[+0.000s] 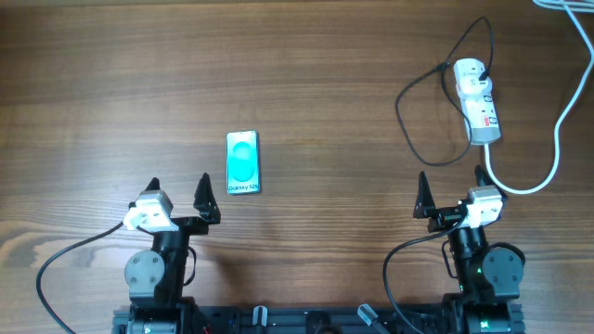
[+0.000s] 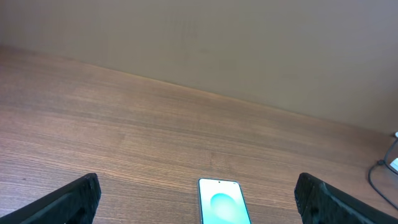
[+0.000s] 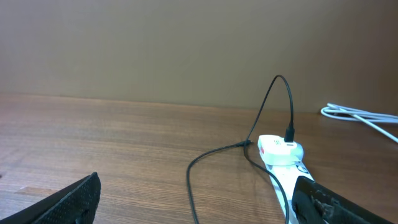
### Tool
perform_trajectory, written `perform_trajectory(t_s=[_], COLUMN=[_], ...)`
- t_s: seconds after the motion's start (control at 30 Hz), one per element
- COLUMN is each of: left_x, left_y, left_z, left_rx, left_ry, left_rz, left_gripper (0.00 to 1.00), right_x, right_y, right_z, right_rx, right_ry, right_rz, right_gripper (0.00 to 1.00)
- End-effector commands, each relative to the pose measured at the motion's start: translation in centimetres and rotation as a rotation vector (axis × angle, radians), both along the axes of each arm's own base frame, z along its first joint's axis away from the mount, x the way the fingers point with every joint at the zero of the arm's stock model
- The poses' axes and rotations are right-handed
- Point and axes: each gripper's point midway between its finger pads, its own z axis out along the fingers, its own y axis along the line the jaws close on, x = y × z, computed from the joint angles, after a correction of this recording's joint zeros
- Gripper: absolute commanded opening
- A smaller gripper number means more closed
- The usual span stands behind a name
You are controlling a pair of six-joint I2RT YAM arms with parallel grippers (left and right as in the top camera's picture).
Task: Plug charger to phone and switch on socket
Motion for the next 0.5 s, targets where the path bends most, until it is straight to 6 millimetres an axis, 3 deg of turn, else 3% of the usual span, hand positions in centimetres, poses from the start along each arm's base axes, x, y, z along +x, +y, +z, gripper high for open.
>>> perform_trajectory(t_s=[0.0, 0.33, 0.47], left_x=[0.0, 0.0, 0.1], left_y=[0.2, 0.1, 0.1], left_z=[-0.3, -0.1, 1.0], left_rx=[0.017, 0.012, 0.008], left_ry=[0.002, -0.005, -0.05], left_rz=[0.009, 0.009, 0.009], left_gripper=[1.0, 1.0, 1.0], right_x=[0.0, 0.0, 0.0], right_y=[-0.2, -0.2, -0.2], right_z=[-0.1, -0.1, -0.1], right_rx=[-0.018, -0.018, -0.018], right_ry=[-0.001, -0.001, -0.001], right_rz=[-0.013, -0.013, -0.013], right_gripper=[1.0, 1.0, 1.0])
